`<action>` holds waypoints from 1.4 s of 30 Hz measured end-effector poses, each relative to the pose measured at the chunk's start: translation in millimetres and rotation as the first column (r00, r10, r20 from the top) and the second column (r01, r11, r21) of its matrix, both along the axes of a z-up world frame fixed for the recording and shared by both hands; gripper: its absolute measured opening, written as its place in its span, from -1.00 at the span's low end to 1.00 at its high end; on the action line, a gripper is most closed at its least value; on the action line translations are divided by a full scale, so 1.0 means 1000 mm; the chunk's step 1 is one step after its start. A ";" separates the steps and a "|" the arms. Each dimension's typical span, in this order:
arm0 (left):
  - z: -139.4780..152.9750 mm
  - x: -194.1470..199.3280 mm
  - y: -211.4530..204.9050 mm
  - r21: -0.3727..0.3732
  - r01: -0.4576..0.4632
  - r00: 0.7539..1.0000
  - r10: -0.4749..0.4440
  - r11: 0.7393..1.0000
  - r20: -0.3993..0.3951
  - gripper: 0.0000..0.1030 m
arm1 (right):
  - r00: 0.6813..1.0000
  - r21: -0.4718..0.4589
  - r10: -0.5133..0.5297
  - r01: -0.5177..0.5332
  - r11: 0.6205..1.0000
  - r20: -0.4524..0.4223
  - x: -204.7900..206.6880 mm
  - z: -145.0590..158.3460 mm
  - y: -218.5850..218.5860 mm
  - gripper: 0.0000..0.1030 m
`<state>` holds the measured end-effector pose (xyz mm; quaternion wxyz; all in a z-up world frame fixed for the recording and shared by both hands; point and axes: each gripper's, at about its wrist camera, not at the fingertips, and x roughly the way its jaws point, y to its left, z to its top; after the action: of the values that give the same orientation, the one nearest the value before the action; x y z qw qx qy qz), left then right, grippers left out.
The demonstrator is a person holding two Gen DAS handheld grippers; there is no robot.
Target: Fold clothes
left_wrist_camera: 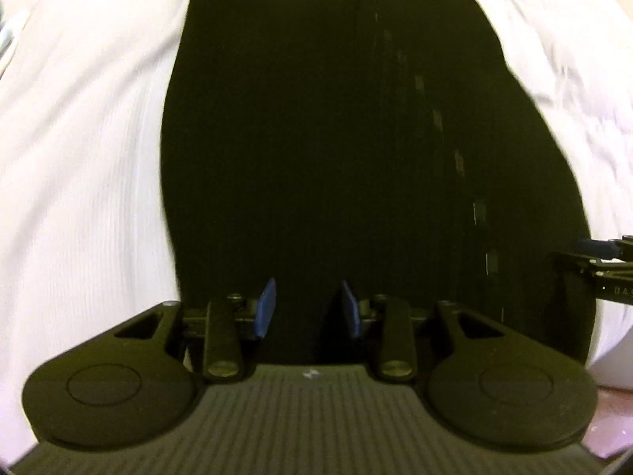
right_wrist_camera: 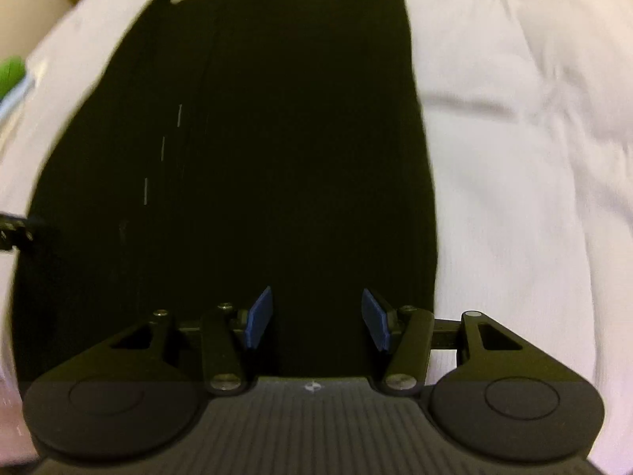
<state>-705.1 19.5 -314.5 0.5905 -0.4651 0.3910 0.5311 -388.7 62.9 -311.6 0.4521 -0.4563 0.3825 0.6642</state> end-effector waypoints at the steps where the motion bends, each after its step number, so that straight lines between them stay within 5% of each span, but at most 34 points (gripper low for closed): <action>1: -0.003 0.006 -0.021 -0.009 -0.002 1.000 0.002 1.000 -0.012 -0.40 | 1.000 -0.010 0.005 -0.005 1.000 0.004 0.003 -0.004 -0.018 0.05; 6: -0.005 0.034 -0.094 -0.028 -0.060 0.997 0.059 0.998 -0.058 -0.40 | 0.997 -0.060 0.072 -0.072 0.996 0.007 0.018 -0.013 -0.093 0.08; 9: 0.018 0.053 -0.120 0.010 -0.087 0.994 0.088 0.996 -0.064 -0.41 | 0.996 -0.056 0.090 -0.089 0.994 0.006 0.029 -0.001 -0.124 0.07; 15: 0.086 0.094 -0.162 0.155 -0.104 0.992 0.113 0.982 -0.048 -0.39 | 0.990 0.123 0.080 -0.065 0.990 -0.119 0.056 0.074 -0.165 0.07; 23: 0.152 0.117 -0.222 0.239 -0.109 0.982 0.142 0.965 -0.126 -0.32 | 0.974 0.251 0.133 -0.085 0.964 -0.183 0.070 0.149 -0.209 0.07; 34: 0.174 0.126 -0.260 0.138 -0.134 0.976 0.155 0.981 -0.151 -0.34 | 0.952 0.260 0.289 -0.254 0.931 -0.103 0.079 0.165 -0.233 0.07; 42: 0.194 0.140 -0.255 0.171 -0.112 0.978 0.139 0.979 -0.156 -0.34 | 0.954 0.270 0.282 -0.247 0.931 -0.099 0.079 0.169 -0.233 0.07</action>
<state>-564.7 -235.4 -120.0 0.5564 -0.3935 0.3646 0.6346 -309.7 -170.0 -143.0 0.3858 -0.3956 0.2588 0.7922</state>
